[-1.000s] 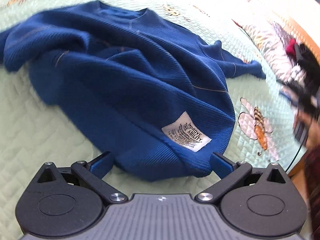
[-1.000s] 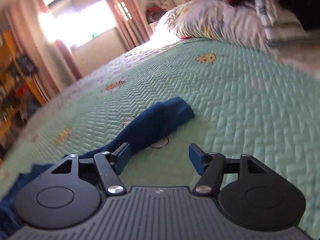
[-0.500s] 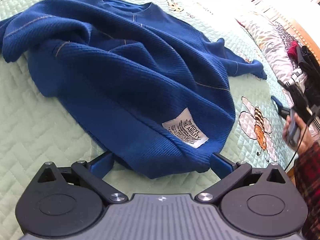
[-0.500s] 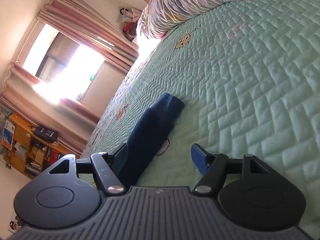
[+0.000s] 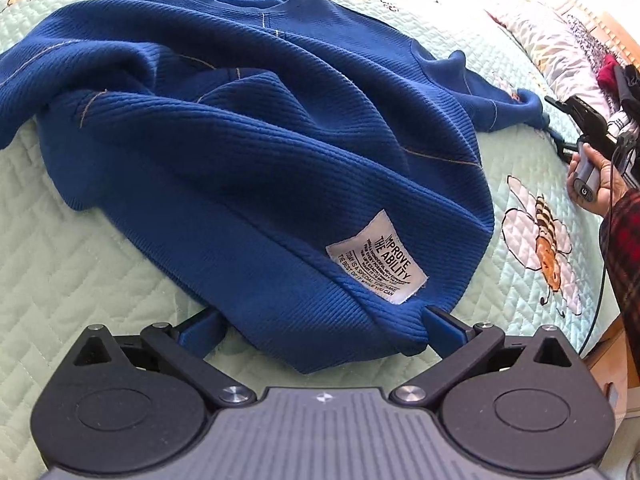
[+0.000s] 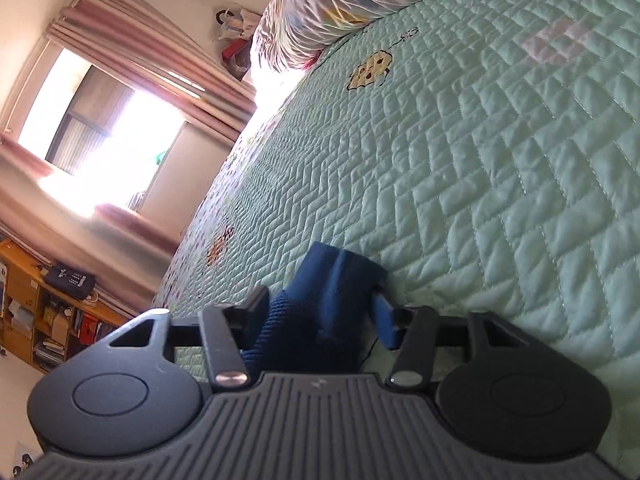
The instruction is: Fold clothes
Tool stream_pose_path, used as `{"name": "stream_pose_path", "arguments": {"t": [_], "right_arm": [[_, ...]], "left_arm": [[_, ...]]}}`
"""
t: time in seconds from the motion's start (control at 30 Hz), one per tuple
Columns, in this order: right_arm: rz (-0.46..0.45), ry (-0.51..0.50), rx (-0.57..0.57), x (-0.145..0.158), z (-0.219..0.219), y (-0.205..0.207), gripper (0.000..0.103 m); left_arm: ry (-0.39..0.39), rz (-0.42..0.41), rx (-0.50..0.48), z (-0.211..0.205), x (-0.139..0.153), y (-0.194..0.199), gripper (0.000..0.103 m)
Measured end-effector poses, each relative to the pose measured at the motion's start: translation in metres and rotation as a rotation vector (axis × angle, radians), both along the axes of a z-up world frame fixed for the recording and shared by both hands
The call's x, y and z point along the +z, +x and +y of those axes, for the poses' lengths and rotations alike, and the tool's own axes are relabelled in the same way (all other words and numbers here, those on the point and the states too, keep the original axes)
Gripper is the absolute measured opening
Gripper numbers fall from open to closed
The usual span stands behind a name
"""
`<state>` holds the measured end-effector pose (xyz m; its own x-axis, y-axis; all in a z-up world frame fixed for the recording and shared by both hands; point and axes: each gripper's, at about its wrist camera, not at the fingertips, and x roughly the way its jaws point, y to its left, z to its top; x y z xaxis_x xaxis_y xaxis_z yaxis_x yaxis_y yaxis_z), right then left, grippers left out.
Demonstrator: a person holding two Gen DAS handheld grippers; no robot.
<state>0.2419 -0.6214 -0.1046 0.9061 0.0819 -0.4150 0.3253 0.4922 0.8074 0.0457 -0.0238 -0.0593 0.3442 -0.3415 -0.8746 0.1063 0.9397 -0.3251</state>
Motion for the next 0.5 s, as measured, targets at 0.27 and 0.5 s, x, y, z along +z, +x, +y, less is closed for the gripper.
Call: {"name": "stream_pose_path", "arguments": {"t": [0.27, 0.5], "right_arm": [[-0.113, 0.036, -0.032, 0.006, -0.01, -0.05, 0.011], [-0.019, -0.114, -0.142, 0.027, -0.019, -0.108, 0.011]], "left_arm": [[0.029, -0.003, 0.002, -0.003, 0.001, -0.003, 0.102], [0.01, 0.004, 0.034, 0.0, 0.004, -0.007, 0.102]]}}
